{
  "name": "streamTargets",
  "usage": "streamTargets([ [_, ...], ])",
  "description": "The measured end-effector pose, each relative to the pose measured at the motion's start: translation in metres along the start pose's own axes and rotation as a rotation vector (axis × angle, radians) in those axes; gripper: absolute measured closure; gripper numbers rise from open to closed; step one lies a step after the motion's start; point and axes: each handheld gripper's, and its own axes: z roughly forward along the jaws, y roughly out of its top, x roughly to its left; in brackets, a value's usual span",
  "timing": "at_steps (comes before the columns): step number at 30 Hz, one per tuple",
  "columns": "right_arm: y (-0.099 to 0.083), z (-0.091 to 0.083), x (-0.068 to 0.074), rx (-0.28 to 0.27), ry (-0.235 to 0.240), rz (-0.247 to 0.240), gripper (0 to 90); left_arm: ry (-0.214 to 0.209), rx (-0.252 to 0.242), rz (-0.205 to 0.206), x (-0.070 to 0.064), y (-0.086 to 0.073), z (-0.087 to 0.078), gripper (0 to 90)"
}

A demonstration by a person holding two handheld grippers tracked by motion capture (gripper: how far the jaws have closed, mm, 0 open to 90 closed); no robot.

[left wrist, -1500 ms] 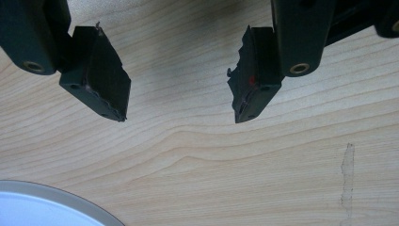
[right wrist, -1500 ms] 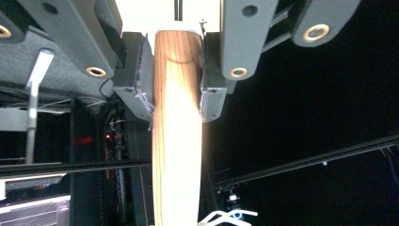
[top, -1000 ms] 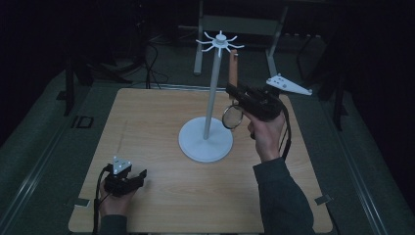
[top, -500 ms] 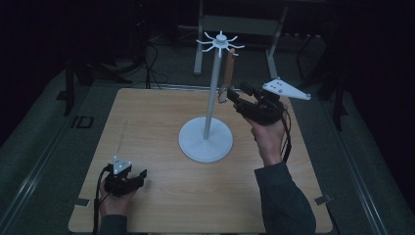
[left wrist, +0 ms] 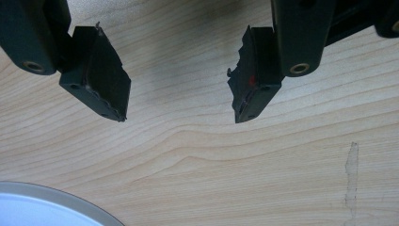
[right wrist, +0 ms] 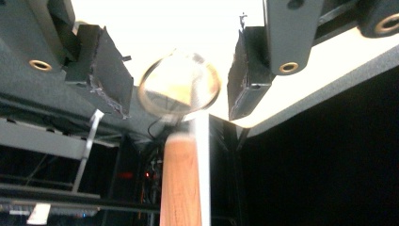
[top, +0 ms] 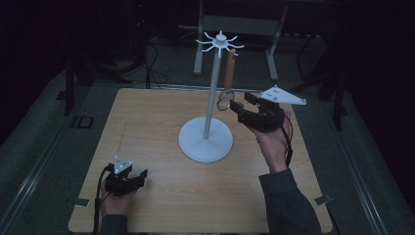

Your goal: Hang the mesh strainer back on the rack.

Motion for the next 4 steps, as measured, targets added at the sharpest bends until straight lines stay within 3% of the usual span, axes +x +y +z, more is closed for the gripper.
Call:
streamTargets([
  [4, -0.015, 0.001, -0.009, 0.042, -0.013, 0.002, 39.9, -0.001, -0.002, 0.001, 0.0, 0.0, 0.0, 37.9],
])
